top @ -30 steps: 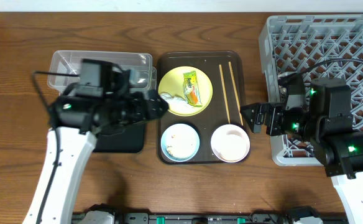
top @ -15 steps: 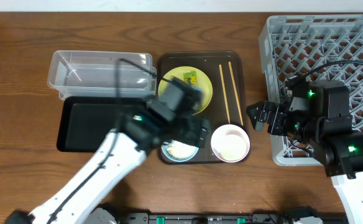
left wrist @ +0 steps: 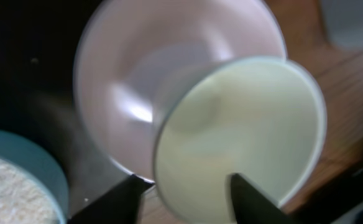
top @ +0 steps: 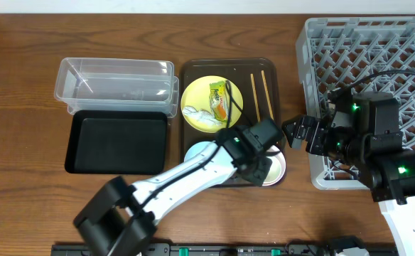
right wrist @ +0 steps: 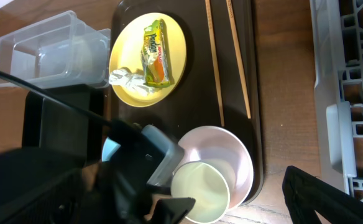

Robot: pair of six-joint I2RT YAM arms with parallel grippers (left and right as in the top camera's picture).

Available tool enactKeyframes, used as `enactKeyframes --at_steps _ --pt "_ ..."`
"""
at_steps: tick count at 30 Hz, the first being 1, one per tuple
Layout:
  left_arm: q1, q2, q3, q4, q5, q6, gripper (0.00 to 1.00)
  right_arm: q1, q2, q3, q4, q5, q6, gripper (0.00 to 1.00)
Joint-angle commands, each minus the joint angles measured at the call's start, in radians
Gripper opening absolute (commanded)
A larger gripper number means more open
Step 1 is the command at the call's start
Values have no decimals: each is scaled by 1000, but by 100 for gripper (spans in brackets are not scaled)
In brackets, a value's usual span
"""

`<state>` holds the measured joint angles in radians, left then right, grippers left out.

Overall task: Sort waste into correct bins and load items into the dishwasher rack
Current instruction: 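Reach the left gripper to the white cup in the pink bowl and grasp, then lift the white cup and hand it to the right gripper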

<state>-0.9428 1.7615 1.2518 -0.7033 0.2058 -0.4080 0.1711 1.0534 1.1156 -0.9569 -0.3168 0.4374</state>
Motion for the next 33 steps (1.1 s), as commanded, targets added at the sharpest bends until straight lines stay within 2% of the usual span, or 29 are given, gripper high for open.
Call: enactKeyframes --at_steps 1,3,4,9,15,18,20,24,28,33 --pt "-5 13 16 9 -9 -16 30 -2 -2 20 -1 -2 11 99" --pt "4 6 17 13 -13 -16 19 -2 -2 20 -2 -2 11 99" --pt "14 -3 20 5 -12 -16 8 -2 -2 20 -2 -2 11 99" --pt "108 -116 45 -52 45 -17 6 -2 -2 20 -1 -1 10 99" --pt "341 -326 45 -55 338 11 6 -2 -2 20 21 -15 -50 99" --pt "502 -410 45 -54 636 70 6 -2 -2 20 94 -206 -208 99" --pt "593 -438 45 -55 843 107 6 0 -2 20 167 -430 -353 99" --pt "695 -452 45 -54 1159 150 6 0 5 20 314 -723 -428 99" --pt "722 -452 45 -53 1310 153 6 1 28 20 467 -896 -404 99" --pt "721 -452 45 -51 1332 153 6 61 63 20 624 -1000 -327 98"
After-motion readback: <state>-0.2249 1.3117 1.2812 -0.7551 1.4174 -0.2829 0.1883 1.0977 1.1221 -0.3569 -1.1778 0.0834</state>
